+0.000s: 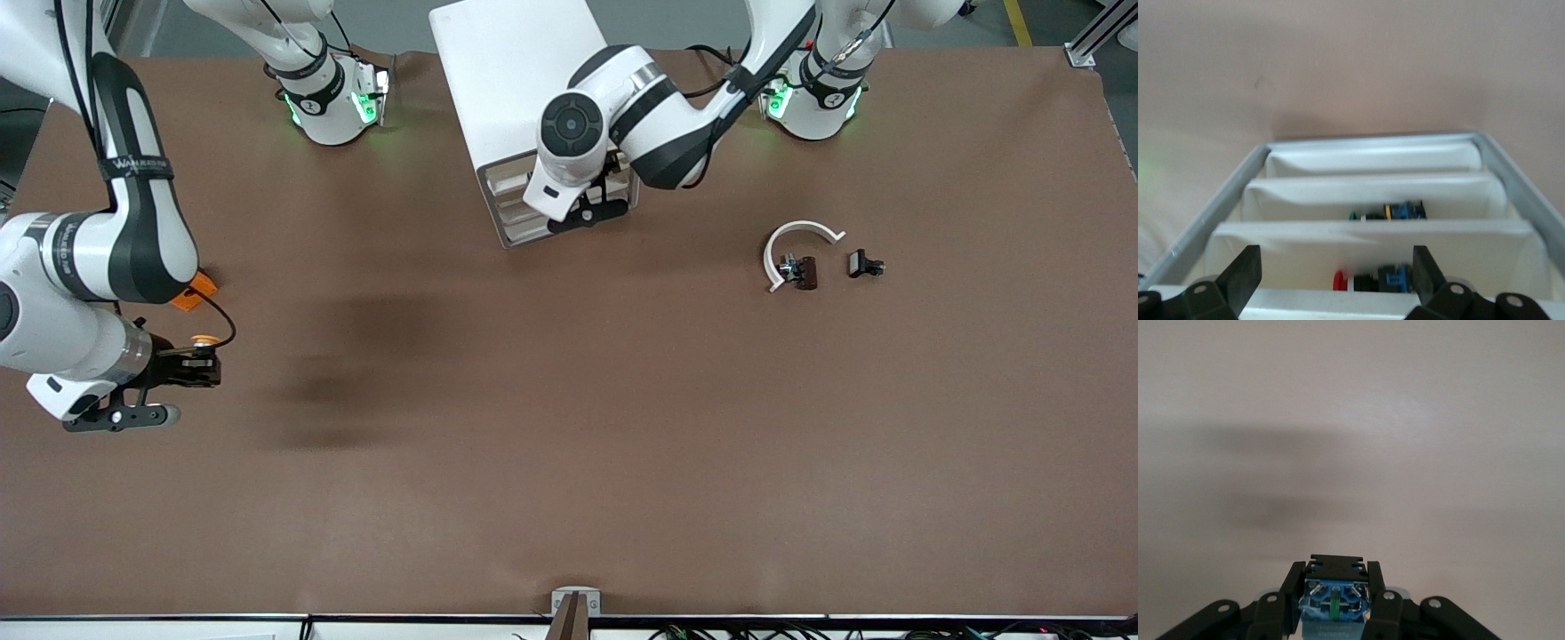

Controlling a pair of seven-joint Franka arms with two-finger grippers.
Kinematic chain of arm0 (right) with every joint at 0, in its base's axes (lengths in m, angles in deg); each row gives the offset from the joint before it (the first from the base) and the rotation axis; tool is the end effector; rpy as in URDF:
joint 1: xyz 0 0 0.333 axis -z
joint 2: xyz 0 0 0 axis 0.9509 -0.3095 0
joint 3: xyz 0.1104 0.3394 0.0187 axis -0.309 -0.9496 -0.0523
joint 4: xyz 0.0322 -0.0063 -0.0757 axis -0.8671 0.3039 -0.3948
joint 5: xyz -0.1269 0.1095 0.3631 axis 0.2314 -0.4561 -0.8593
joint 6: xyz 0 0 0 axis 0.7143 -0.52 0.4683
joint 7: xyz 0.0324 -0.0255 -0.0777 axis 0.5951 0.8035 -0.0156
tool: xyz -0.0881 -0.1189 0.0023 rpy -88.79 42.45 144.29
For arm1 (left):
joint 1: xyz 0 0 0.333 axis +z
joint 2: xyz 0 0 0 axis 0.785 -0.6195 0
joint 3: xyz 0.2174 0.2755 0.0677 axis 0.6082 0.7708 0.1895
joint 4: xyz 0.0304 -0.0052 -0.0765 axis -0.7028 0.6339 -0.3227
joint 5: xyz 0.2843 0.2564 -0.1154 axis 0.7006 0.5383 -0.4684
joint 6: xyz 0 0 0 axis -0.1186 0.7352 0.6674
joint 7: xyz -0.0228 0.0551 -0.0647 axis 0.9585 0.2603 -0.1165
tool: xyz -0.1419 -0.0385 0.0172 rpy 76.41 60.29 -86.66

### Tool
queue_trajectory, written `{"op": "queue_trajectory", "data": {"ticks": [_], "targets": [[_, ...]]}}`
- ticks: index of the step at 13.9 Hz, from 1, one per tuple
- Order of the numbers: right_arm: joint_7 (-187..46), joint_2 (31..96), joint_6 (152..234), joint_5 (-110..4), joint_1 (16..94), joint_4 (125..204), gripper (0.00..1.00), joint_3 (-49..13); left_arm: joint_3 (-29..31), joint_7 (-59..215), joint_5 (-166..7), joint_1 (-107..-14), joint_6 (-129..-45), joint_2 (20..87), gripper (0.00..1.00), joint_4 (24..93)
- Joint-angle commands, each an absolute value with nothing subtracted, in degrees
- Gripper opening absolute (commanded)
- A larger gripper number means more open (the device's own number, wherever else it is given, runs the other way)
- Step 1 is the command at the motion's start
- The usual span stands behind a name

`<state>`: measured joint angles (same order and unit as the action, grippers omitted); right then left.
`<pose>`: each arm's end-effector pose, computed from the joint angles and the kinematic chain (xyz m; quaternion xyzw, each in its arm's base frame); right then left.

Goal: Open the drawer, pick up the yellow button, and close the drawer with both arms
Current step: 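Push the drawer fully shut with the left gripper, then draw it back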

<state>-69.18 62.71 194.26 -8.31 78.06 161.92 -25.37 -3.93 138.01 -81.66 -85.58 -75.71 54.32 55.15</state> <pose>0.6784 -0.0619 0.3468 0.9971 0.0496 -0.0346 0.0470 0.3550 -0.5432 0.3510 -0.9695 -0.1271 0.2083 0.0225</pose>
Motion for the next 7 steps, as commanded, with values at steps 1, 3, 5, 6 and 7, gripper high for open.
{"op": "queue_trajectory", "data": {"ticks": [1, 3, 5, 6, 7], "targets": [[-68.9, 61.0, 197.9, -5.2, 80.6, 163.1, 0.12, -26.7, -5.9, 139.8, -83.8, -85.6, -75.5, 55.5, 1.0, 56.3], [-68.7, 59.8, 203.0, -4.6, 82.4, 165.4, 0.13, -26.7, -6.0, 139.9, -83.9, -85.6, -75.8, 54.5, 1.0, 56.4], [-68.6, 57.4, 205.3, -4.4, 83.2, 165.7, 0.13, -26.7, -5.9, 140.0, -83.9, -85.0, -75.7, 54.8, 1.0, 56.1], [-68.8, 56.3, 206.7, -4.4, 83.3, 165.7, 0.13, -26.7, -5.3, 139.8, -83.2, -84.2, -75.2, 55.3, 1.0, 55.6], [-69.4, 54.9, 208.1, -4.4, 83.7, 165.7, 0.13, -26.7, -4.5, 139.7, -82.4, -81.6, -75.1, 55.8, 1.0, 54.4]]}}
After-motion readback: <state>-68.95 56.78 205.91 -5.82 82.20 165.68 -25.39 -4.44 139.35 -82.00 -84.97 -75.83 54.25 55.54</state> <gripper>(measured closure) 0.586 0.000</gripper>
